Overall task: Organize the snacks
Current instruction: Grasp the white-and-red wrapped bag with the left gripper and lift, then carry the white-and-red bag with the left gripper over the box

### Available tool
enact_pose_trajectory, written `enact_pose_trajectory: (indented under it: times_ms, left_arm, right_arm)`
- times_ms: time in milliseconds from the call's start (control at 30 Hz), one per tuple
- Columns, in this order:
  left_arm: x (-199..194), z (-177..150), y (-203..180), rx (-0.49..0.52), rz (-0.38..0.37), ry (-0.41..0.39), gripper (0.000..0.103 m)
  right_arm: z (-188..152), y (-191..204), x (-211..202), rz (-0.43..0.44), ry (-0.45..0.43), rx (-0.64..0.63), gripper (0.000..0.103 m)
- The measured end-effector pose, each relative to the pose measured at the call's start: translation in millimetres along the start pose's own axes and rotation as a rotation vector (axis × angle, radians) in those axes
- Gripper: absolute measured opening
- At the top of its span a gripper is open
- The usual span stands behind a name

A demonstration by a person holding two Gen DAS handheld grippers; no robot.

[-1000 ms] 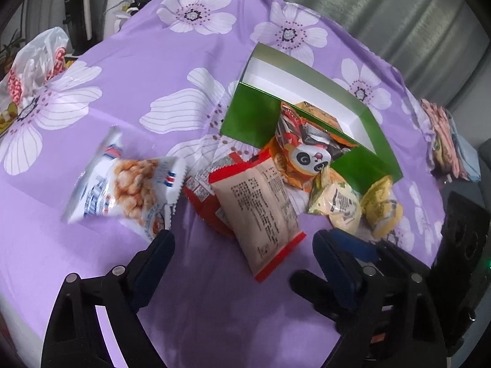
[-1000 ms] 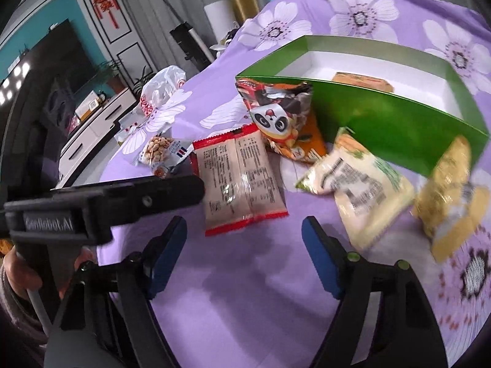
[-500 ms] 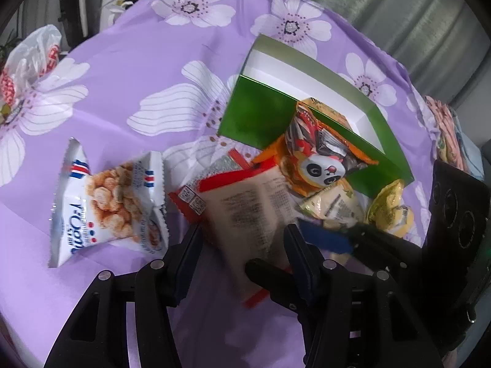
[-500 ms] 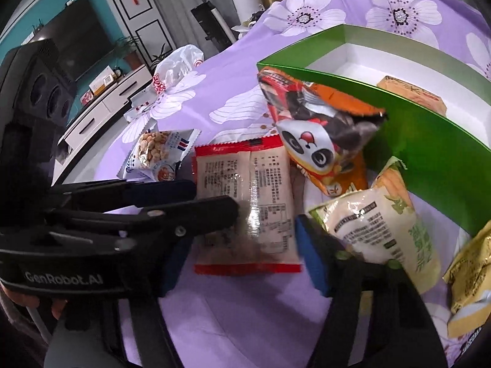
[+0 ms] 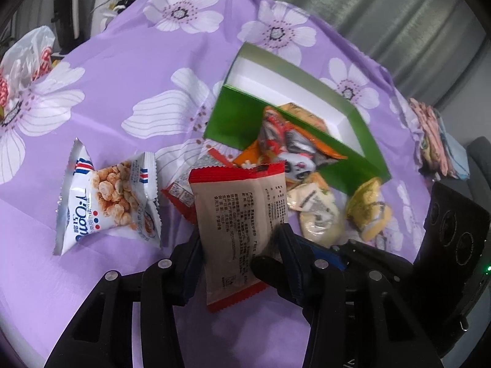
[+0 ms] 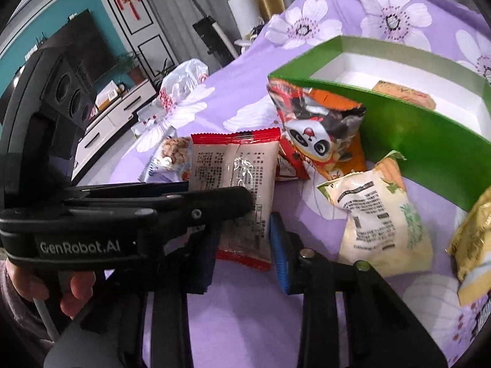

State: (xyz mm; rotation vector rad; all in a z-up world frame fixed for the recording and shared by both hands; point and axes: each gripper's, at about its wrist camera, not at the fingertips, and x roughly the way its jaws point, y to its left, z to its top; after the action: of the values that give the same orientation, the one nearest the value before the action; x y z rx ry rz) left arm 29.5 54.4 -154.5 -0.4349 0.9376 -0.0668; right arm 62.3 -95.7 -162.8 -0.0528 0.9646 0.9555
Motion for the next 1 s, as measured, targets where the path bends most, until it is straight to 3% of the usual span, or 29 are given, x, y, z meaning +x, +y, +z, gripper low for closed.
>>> enact_pose_trajectory:
  times_ms: [233,467,800,1000]
  left_arm:
    - [-26,3,-22,0.072,-0.017,-0.054,0.048]
    - [-37,33,-53,0.165,-0.06,-0.096,0.048]
    - [-3,91,-83,0.224,-0.12,-0.077,0.048]
    - [41,114,-89,0.202,-0.134,-0.007,0.048]
  right_arm:
    - [1,13,-31,-0.029,-0.079,-0.009,0.032]
    - [18,13,-64,-0.084,-0.18,-0.024,0.032]
    - [58,-28,-80,-0.184,-0.256,-0.01,0.032]
    - [77,-63,-68,-0.234,-0.23,0.025,0.033]
